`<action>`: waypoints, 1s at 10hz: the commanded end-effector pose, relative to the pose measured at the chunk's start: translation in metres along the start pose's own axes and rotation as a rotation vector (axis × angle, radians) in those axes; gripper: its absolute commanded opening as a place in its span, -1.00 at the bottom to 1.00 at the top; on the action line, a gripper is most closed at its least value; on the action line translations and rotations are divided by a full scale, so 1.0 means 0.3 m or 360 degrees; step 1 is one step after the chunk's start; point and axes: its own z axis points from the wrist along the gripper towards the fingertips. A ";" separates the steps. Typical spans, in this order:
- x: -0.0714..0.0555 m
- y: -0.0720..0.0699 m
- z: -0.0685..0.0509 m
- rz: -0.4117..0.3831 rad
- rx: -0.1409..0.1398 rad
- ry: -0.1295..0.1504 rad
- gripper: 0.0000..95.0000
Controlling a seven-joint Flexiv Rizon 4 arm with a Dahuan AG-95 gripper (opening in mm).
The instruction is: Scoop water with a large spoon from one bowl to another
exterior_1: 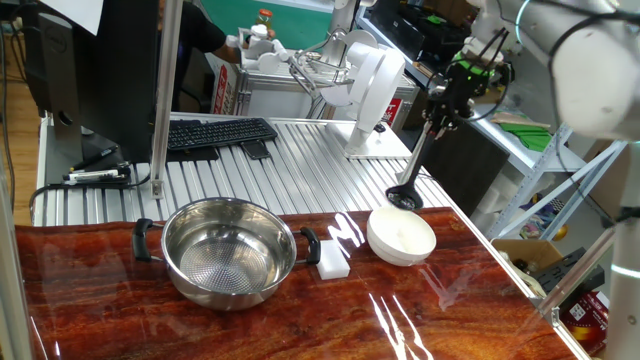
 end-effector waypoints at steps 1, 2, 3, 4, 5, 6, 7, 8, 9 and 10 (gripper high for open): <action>-0.004 -0.013 0.002 0.0005 -0.0014 -0.0007 -1.00; -0.006 -0.018 -0.005 0.0016 0.0000 -0.0010 -1.00; -0.007 -0.019 -0.015 0.0014 0.0003 -0.0001 -1.00; -0.008 -0.021 -0.022 0.0012 0.0001 0.0008 -1.00; -0.008 -0.023 -0.025 -0.0001 0.0001 0.0009 -1.00; -0.009 -0.023 -0.027 -0.0002 -0.0001 0.0015 -1.00; -0.009 -0.023 -0.029 -0.0004 0.0001 0.0015 -1.00; -0.009 -0.023 -0.031 -0.0012 0.0002 0.0015 -1.00; -0.009 -0.024 -0.032 -0.0014 0.0003 0.0016 -1.00; -0.009 -0.024 -0.032 -0.0015 0.0003 0.0015 -1.00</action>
